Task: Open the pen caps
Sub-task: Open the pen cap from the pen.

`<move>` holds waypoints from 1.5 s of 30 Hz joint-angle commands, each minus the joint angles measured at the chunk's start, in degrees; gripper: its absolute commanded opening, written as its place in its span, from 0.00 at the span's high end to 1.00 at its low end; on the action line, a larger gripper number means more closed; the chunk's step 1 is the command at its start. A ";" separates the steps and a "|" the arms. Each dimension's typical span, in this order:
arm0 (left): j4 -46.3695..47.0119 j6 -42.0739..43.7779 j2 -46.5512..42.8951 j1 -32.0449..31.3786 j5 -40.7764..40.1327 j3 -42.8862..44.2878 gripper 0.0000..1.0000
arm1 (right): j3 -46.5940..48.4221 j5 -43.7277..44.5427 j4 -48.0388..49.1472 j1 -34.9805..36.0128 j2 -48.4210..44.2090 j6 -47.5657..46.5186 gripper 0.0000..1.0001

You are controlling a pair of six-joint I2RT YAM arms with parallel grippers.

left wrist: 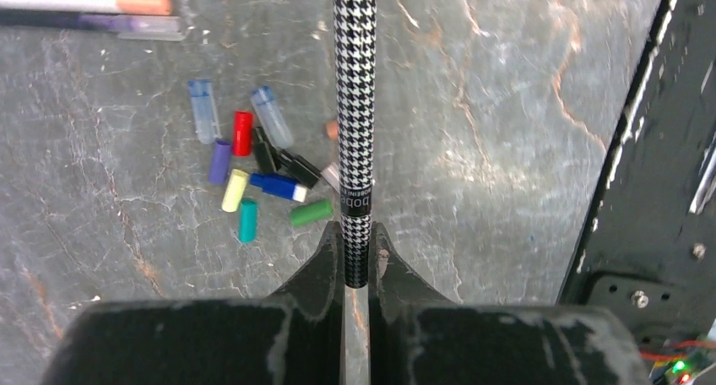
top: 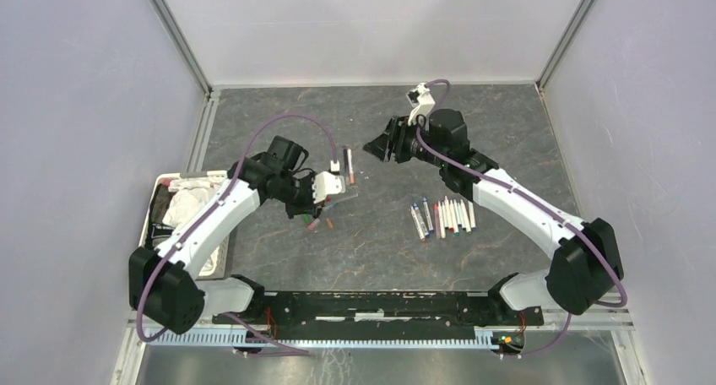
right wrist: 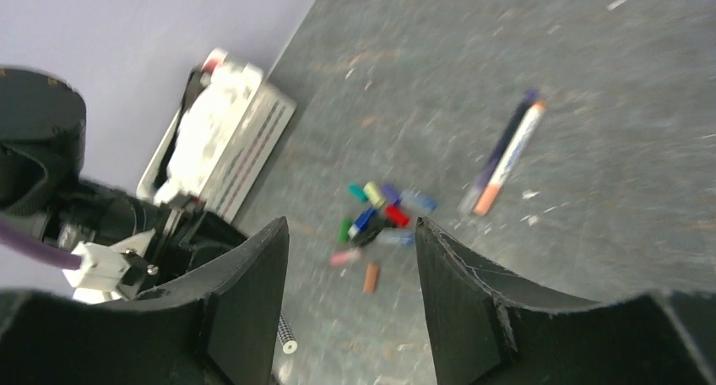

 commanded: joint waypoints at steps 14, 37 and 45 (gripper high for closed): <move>-2.83 9.26 -3.97 -11.79 -10.07 -2.83 0.98 | 1.86 -40.67 2.58 3.13 15.15 4.78 0.39; -1.65 9.43 -3.31 -15.74 -12.72 -1.18 0.98 | 1.69 -39.96 -0.66 10.93 22.00 1.51 0.68; -1.34 7.75 -3.49 -15.66 -10.07 0.75 0.56 | -0.18 -39.21 -1.42 10.54 20.55 -1.43 1.00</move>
